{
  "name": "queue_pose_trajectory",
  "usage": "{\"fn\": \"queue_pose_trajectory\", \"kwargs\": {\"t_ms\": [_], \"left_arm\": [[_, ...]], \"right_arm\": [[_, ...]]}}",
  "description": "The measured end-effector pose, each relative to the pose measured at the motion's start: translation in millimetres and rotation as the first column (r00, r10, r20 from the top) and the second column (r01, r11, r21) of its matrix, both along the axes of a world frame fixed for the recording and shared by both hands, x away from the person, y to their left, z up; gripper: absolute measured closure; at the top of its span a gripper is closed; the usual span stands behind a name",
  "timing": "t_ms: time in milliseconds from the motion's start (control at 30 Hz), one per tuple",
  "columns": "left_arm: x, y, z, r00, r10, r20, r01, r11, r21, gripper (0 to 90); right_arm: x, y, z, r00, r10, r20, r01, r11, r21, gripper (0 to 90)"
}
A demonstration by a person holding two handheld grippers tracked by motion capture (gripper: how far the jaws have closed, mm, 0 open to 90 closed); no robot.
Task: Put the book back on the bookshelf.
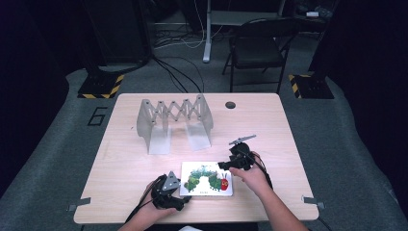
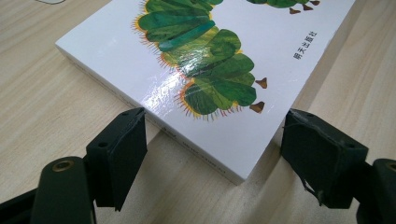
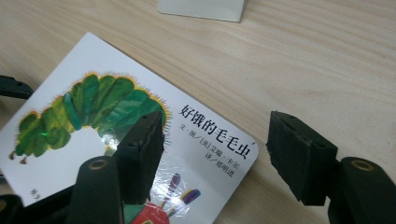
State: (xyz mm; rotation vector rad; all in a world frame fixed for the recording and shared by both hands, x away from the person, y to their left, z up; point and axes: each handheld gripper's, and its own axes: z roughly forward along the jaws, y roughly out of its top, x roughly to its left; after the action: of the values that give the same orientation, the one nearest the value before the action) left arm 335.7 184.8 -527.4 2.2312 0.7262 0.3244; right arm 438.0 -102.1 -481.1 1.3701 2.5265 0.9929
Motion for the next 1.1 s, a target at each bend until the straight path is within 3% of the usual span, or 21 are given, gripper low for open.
{"fn": "queue_pose_trajectory", "kwargs": {"t_ms": [100,233,467,800,833,1100], "left_arm": [[0.6,0.3,-1.0,1.0,-0.002,0.006,0.002,1.0,-0.005,21.3],[0.5,-0.8,-2.2,0.9999,0.006,0.011,-0.006,0.9999,-0.01,18.7],[0.2,-1.6,-2.5,0.9998,0.013,0.012,-0.013,0.9998,-0.015,18.4],[0.5,-2.3,-1.6,1.0,0.005,0.001,-0.005,1.0,-0.007,17.8],[0.8,-2.7,-2.1,1.0,0.001,0.004,-0.001,0.9999,-0.012,17.3],[0.6,-3.4,-1.9,1.0,0.005,0.001,-0.005,1.0,-0.007,16.5]], "right_arm": [[-1.3,0.1,-4.3,1.0,0.006,0.005,-0.006,0.9999,-0.01,36.5],[-2.3,-2.8,-8.0,0.9999,0.015,-0.001,-0.015,0.9997,0.019,36.3],[1.9,-2.0,-13.3,0.9999,0.011,-0.006,-0.01,0.9997,0.022,35.4],[5.1,-9.4,-14.2,0.9957,-0.051,-0.077,0.056,0.996,0.069,38.2],[5.1,-9.0,-13.7,0.993,-0.061,-0.101,0.068,0.9951,0.071,38.2],[9.0,-7.5,-17.4,0.9912,-0.058,-0.119,0.069,0.994,0.086,38.7]]}}
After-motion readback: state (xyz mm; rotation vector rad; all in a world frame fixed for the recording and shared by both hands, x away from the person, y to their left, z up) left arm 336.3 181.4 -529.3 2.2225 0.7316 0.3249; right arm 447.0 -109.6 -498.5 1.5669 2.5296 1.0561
